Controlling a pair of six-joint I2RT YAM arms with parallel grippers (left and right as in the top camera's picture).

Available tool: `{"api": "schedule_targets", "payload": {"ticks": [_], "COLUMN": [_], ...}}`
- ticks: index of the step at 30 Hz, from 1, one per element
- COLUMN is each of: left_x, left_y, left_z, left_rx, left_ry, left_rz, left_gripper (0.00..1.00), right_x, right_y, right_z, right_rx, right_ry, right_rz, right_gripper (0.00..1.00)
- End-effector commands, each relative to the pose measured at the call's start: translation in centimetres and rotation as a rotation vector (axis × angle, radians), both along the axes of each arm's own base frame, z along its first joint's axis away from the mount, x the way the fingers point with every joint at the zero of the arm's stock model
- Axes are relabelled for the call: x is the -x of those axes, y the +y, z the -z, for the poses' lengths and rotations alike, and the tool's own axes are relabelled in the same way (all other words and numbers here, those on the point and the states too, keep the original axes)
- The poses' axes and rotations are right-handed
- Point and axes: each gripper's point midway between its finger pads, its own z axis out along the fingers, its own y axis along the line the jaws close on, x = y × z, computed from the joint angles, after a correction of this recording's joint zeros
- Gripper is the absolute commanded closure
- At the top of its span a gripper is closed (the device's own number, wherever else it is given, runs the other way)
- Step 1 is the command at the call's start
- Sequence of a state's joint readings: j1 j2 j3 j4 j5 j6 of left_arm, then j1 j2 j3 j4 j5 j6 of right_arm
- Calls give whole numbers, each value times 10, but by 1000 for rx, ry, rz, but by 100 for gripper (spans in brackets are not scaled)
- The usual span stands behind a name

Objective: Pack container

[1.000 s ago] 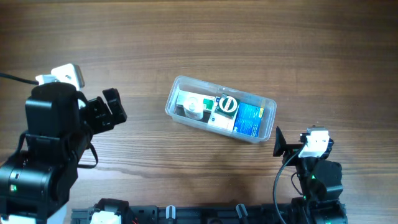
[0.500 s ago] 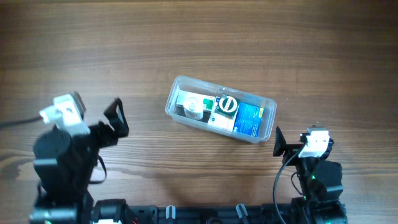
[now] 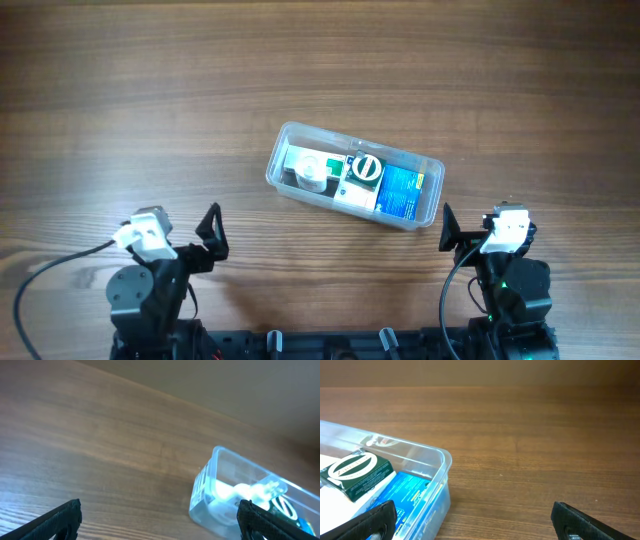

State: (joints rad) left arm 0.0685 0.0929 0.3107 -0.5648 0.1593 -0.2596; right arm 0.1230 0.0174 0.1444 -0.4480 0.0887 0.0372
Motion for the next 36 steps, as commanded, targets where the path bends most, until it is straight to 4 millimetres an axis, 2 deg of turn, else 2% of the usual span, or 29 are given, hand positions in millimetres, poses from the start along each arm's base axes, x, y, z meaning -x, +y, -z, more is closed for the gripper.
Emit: {"api": "schedule_targets", "payload": {"ticks": [1, 7, 12, 36], "left_x": [0, -1, 0, -1], "left_y": [-8, -18, -24, -24], "left_z": [15, 29, 50, 49], "left_rx": [2, -8, -9, -9], "left_ry": [-10, -7, 36, 34], "left_rz": [46, 94, 120, 120], "left_gripper": [0, 0, 0, 0], "right_x": [0, 0, 0, 0], "right_y": [1, 1, 1, 1], "right_z": [-3, -3, -3, -3], "right_rx": [-20, -20, -20, -20], "right_ry": [-14, -14, -14, -14], "right_rz": [-1, -2, -2, -1], "right_gripper": [0, 0, 0, 0]}}
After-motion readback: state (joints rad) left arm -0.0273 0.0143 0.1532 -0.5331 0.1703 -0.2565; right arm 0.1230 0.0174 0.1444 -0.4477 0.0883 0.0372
